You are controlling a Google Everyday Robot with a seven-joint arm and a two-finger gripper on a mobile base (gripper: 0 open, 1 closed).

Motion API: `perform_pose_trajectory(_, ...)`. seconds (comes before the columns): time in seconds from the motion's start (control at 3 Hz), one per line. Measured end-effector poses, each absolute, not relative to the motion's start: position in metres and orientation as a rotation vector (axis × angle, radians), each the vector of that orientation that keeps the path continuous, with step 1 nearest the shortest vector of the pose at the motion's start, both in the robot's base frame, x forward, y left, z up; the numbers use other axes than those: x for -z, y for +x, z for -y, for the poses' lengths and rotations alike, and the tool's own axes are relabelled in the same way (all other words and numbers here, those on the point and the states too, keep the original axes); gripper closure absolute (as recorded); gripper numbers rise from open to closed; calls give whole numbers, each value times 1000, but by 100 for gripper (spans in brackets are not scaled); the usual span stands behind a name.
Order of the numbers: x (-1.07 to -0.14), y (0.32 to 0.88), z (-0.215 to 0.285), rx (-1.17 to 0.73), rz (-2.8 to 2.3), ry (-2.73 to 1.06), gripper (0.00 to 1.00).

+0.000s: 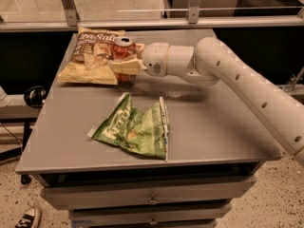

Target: Move coke can near brown chip bag

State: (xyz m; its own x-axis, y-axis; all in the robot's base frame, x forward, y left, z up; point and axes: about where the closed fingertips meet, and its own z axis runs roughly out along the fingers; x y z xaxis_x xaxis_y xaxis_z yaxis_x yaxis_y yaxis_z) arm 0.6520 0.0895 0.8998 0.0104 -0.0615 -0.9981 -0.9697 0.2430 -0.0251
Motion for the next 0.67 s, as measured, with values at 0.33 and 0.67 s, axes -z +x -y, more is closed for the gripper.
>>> perform_pose_trajectory(0.33, -898, 648, -93, -974, -1317, -1114, 36)
perform_pose_trajectory(0.67, -894, 645, -93, -963, -1304, -1150, 14)
